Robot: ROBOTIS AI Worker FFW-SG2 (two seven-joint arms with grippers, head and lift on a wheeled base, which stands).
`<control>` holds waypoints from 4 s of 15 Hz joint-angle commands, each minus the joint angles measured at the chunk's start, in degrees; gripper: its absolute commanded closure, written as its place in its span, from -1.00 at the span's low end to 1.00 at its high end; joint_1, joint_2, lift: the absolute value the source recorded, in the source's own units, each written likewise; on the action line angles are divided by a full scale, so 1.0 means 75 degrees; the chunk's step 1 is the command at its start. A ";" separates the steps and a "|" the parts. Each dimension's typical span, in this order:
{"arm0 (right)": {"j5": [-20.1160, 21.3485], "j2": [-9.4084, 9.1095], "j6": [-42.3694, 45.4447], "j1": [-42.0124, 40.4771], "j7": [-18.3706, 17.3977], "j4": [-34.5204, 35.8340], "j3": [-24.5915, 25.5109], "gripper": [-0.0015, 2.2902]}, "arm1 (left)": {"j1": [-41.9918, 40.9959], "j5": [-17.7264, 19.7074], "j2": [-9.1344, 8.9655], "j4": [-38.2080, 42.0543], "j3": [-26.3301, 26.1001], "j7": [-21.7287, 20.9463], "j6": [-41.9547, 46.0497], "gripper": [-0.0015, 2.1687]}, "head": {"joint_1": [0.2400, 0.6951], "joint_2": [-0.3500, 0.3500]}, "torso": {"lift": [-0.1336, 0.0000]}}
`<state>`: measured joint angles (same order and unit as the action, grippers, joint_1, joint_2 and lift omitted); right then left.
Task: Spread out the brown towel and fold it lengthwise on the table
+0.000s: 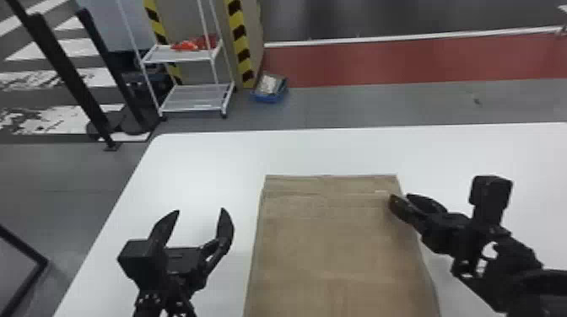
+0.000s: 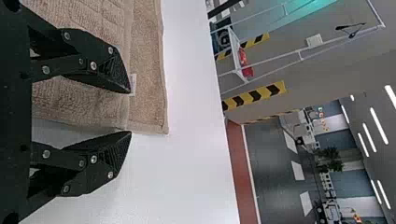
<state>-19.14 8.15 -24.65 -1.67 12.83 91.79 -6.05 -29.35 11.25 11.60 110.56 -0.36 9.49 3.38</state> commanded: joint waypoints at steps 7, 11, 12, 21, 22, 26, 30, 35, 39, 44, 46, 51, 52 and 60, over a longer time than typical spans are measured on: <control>-0.0015 -0.0009 -0.0060 0.0000 -0.0012 0.0020 -0.0002 -0.27 | -0.0012 0.0012 0.0024 0.0001 0.0001 0.0000 0.0000 -0.92 | 1.00 0.47 | -0.87; -0.0038 0.0003 -0.0130 -0.0023 -0.0012 0.0113 0.0010 -0.27 | -0.0012 0.0012 0.0035 0.0024 0.0001 -0.0012 0.0000 -0.92 | 1.00 0.47 | -0.87; -0.0038 -0.0009 -0.0130 -0.0035 -0.0012 0.0125 0.0010 -0.26 | -0.0012 0.0012 0.0047 0.0024 0.0001 -0.0012 0.0000 -0.92 | 1.00 0.47 | -0.87; -0.0097 0.0015 0.0362 -0.0281 0.0035 0.0570 0.0033 -0.11 | -0.0012 0.0012 0.0047 0.0083 0.0001 -0.0012 0.0000 -0.92 | 1.00 0.48 | -0.87; -0.0108 0.0015 0.0385 -0.0398 0.0047 0.0817 0.0033 -0.11 | -0.0012 0.0012 0.0047 0.0071 0.0001 -0.0012 0.0000 -0.92 | 1.00 0.47 | -0.87; -0.0179 0.0015 0.0479 -0.0773 0.0387 0.1695 -0.0189 -0.11 | -0.0035 0.0012 0.0047 0.0106 0.0118 -0.0023 0.0000 -0.92 | 1.00 0.52 | -0.87; -0.0179 0.0026 0.0854 -0.0832 0.0797 0.2035 -0.1010 -0.11 | -0.0164 0.0211 -0.0012 0.0258 0.0657 -0.0070 0.0047 -0.92 | 1.00 0.73 | -0.87; 0.0056 -0.0009 0.1065 -0.0258 0.0832 0.1848 -0.2392 -0.11 | -0.0316 0.0692 -0.0094 0.0610 0.1665 -0.0117 0.0070 -0.92 | 1.00 1.00 | -0.87; 0.0372 -0.0220 0.1065 0.0434 0.0750 0.0875 -0.3412 -0.11 | -0.0352 0.0750 -0.0129 0.0610 0.1829 -0.0117 0.0070 -0.92 | 1.00 1.00 | -0.87; 0.0478 -0.0243 0.1065 0.0902 0.0914 0.0254 -0.4115 -0.17 | -0.0352 0.0750 -0.0164 0.0610 0.1805 -0.0129 0.0070 -0.92 | 1.00 1.00 | -0.87; 0.0454 -0.0243 0.1065 0.0902 0.1043 0.0242 -0.4139 -0.91 | -0.0352 0.0727 -0.0164 0.0598 0.1782 -0.0129 0.0070 -0.92 | 1.00 1.00 | -0.87; 0.0313 -0.0196 0.1534 0.0574 0.1160 0.0395 -0.3740 -0.99 | -0.0352 0.0715 -0.0176 0.0598 0.1747 -0.0141 0.0070 -0.92 | 1.00 1.00 | -0.87; 0.0325 -0.0150 0.1510 0.0539 0.1160 0.0582 -0.3494 -0.99 | -0.0352 0.0715 -0.0164 0.0587 0.1747 -0.0176 0.0070 -0.92 | 1.00 1.00 | -0.87; 0.0196 0.0143 0.1346 -0.0047 0.1348 0.1121 -0.1080 -0.95 | -0.0211 0.0703 -0.0164 0.0551 0.1512 -0.0480 -0.0141 -0.92 | 1.00 1.00 | -0.87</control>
<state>-16.98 9.09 -14.32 -1.73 22.81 100.22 -17.52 -31.11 16.60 10.37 114.62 11.65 5.92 2.41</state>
